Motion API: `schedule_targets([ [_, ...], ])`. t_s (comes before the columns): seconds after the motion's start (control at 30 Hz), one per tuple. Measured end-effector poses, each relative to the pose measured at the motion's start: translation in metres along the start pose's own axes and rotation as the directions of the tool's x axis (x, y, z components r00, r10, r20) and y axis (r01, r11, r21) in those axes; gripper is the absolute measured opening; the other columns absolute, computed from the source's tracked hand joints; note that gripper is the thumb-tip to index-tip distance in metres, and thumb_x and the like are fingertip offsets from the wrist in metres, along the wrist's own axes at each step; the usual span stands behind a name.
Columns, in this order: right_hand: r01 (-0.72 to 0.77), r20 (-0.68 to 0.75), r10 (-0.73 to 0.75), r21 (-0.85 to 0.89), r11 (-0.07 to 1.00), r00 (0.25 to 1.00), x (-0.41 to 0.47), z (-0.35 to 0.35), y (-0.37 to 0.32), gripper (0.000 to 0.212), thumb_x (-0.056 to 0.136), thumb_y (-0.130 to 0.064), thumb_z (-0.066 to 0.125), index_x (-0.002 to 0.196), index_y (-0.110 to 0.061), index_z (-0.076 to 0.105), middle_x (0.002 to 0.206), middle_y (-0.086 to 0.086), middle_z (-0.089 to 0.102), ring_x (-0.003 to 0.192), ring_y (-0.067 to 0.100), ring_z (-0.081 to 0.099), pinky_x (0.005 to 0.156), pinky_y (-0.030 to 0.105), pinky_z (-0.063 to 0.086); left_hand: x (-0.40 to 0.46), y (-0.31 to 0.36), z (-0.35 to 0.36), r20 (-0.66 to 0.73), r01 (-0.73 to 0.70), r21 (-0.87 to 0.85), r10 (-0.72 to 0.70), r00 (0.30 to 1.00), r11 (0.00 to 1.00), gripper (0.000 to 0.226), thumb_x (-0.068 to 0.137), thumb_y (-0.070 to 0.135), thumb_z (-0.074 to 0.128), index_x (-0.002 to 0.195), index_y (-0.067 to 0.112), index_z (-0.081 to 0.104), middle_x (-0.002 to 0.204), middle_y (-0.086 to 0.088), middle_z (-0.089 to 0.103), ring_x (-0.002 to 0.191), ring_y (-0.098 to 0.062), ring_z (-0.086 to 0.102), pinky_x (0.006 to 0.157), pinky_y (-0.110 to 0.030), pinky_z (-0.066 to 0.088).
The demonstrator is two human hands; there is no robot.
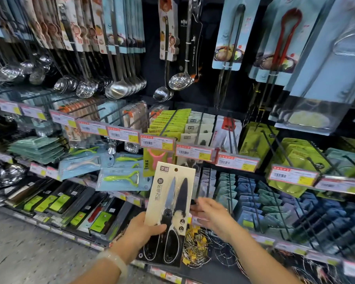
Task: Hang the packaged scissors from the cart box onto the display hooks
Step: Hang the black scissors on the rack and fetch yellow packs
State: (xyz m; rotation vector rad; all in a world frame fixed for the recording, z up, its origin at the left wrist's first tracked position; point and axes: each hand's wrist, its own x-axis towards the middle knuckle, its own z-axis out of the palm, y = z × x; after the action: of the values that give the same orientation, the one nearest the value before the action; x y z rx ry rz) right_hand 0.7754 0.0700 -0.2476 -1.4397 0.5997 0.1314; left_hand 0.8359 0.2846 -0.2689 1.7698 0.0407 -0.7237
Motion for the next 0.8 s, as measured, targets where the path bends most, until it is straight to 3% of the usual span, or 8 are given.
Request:
schedule_targets([
  [0.1, 0.017, 0.112, -0.011, -0.053, 0.998, 0.994, -0.012, 0.014, 0.001, 0.012, 0.09, -0.018, 0.06, 0.101, -0.018, 0.056, 0.103, 0.005, 0.068, 0.093, 0.022, 0.068, 0.083, 0.036, 0.057, 0.003, 0.0, 0.014, 0.009, 0.002, -0.004, -0.002, 1.0, 1.0, 0.047, 0.072, 0.012, 0.08, 0.112, 0.011, 0.056, 0.106, -0.008, 0.067, 0.101, -0.025, 0.062, 0.097, -0.045, 0.047],
  [0.23, 0.103, -0.056, -0.108, -0.093, 0.99, 0.993, -0.01, 0.014, 0.004, 0.012, 0.087, -0.009, 0.063, 0.091, -0.017, 0.055, 0.093, 0.008, 0.068, 0.086, 0.025, 0.067, 0.083, 0.051, 0.055, 0.004, 0.007, 0.035, -0.057, -0.079, 0.053, 0.082, 0.995, 0.995, 0.041, 0.073, 0.012, 0.079, 0.108, 0.01, 0.056, 0.101, -0.006, 0.066, 0.093, -0.02, 0.061, 0.08, -0.031, 0.047],
  [0.3, 0.132, -0.107, -0.148, -0.14, 0.981, 0.983, -0.01, 0.01, 0.001, 0.011, 0.087, -0.011, 0.061, 0.09, -0.02, 0.056, 0.089, 0.013, 0.068, 0.083, 0.026, 0.064, 0.084, 0.052, 0.054, 0.002, 0.017, 0.045, -0.094, -0.151, 0.085, 0.159, 0.983, 0.985, 0.037, 0.075, 0.009, 0.077, 0.104, 0.009, 0.054, 0.091, -0.003, 0.062, 0.085, -0.019, 0.058, 0.07, -0.027, 0.043],
  [0.4, 0.199, -0.136, -0.223, -0.169, 0.965, 0.965, -0.006, 0.004, -0.008, 0.01, 0.088, -0.013, 0.059, 0.091, -0.022, 0.057, 0.094, 0.03, 0.063, 0.077, 0.024, 0.057, 0.079, 0.054, 0.051, 0.008, 0.032, 0.054, -0.104, -0.226, 0.136, 0.24, 0.965, 0.965, 0.042, 0.076, 0.013, 0.077, 0.107, 0.013, 0.048, 0.092, -0.001, 0.059, 0.089, -0.02, 0.057, 0.076, -0.028, 0.043],
  [0.57, 0.258, -0.168, -0.282, -0.15, 0.954, 0.945, 0.003, -0.002, -0.026, 0.015, 0.092, -0.009, 0.054, 0.099, -0.022, 0.057, 0.091, 0.008, 0.068, 0.081, 0.022, 0.063, 0.073, 0.036, 0.052, 0.017, 0.056, 0.056, -0.077, -0.283, 0.184, 0.3, 0.951, 0.941, 0.041, 0.079, 0.016, 0.074, 0.11, 0.016, 0.048, 0.098, -0.002, 0.057, 0.092, -0.018, 0.054, 0.078, -0.027, 0.04],
  [0.67, 0.258, -0.188, -0.283, -0.146, 0.955, 0.94, 0.01, -0.002, -0.03, 0.022, 0.094, -0.008, 0.051, 0.113, -0.016, 0.055, 0.084, 0.0, 0.065, 0.068, 0.01, 0.058, 0.055, 0.014, 0.047, 0.026, 0.06, 0.057, -0.069, -0.296, 0.213, 0.316, 0.946, 0.931, 0.044, 0.08, 0.016, 0.074, 0.118, 0.009, 0.053, 0.096, -0.003, 0.059, 0.089, -0.018, 0.054, 0.075, -0.024, 0.038],
  [0.73, 0.243, -0.203, -0.274, -0.167, 0.956, 0.94, 0.015, -0.001, -0.03, 0.024, 0.094, -0.008, 0.05, 0.117, -0.016, 0.054, 0.079, -0.001, 0.062, 0.061, 0.006, 0.054, 0.048, 0.01, 0.042, 0.032, 0.058, 0.058, -0.069, -0.297, 0.217, 0.318, 0.946, 0.93, 0.046, 0.08, 0.016, 0.074, 0.121, 0.007, 0.053, 0.096, -0.002, 0.06, 0.089, -0.017, 0.055, 0.076, -0.024, 0.038],
  [0.8, 0.229, -0.215, -0.275, -0.213, 0.95, 0.937, 0.021, 0.001, -0.026, 0.026, 0.094, -0.01, 0.05, 0.12, -0.014, 0.052, 0.078, 0.001, 0.06, 0.061, 0.006, 0.053, 0.052, 0.013, 0.043, 0.037, 0.054, 0.058, -0.072, -0.296, 0.214, 0.318, 0.945, 0.931, 0.048, 0.08, 0.016, 0.074, 0.122, 0.007, 0.053, 0.097, -0.002, 0.061, 0.09, -0.017, 0.056, 0.076, -0.024, 0.039],
])
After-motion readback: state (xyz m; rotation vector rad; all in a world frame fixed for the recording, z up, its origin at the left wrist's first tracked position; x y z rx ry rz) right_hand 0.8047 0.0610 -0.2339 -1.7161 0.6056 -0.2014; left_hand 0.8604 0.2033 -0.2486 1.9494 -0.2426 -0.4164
